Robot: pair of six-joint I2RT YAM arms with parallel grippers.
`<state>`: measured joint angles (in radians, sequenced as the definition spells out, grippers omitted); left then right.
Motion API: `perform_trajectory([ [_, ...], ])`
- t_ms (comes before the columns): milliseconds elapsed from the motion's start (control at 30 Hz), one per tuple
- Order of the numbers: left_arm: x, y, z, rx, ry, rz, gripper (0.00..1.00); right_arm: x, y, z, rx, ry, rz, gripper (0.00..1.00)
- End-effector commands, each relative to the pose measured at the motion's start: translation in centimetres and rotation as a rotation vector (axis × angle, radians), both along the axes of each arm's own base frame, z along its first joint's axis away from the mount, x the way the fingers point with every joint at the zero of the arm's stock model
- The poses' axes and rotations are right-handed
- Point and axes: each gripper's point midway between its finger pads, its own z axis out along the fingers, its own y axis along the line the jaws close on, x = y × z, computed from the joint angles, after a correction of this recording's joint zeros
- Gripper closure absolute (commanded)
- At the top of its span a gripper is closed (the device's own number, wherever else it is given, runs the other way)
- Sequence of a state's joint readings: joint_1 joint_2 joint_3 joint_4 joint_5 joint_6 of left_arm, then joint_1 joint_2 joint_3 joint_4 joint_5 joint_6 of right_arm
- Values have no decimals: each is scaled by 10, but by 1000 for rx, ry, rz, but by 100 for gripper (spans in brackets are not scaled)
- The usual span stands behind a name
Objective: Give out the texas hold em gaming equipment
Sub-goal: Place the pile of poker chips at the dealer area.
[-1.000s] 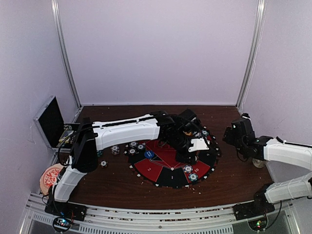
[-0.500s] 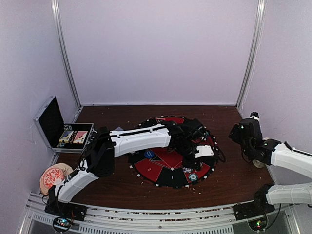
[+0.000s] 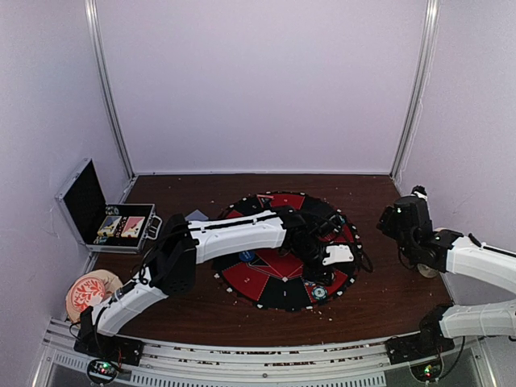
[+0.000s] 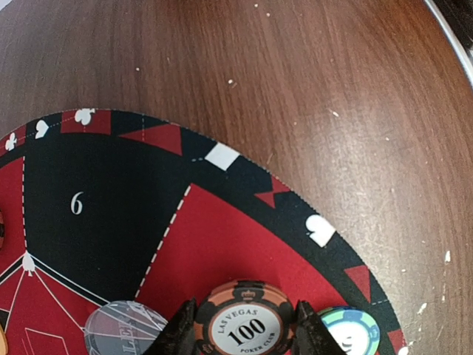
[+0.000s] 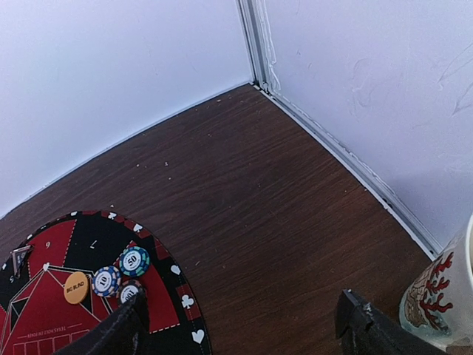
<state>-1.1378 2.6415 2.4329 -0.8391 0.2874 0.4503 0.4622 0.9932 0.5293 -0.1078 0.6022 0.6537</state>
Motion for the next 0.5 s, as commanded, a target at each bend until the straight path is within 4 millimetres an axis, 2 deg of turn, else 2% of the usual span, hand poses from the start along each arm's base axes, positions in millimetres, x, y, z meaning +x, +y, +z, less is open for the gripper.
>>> perform_trajectory([
  [0,6,-6,-6,-13,-22,0,73,-1,-2,-4,-5,4,0,12],
  [267,4,-5,-14,3,-30,-10,71,-1,-1,-3,-1,1,8,12],
  [467,4,-4,-15,11,-42,-9,55,0,1,-3,3,0,16,12],
])
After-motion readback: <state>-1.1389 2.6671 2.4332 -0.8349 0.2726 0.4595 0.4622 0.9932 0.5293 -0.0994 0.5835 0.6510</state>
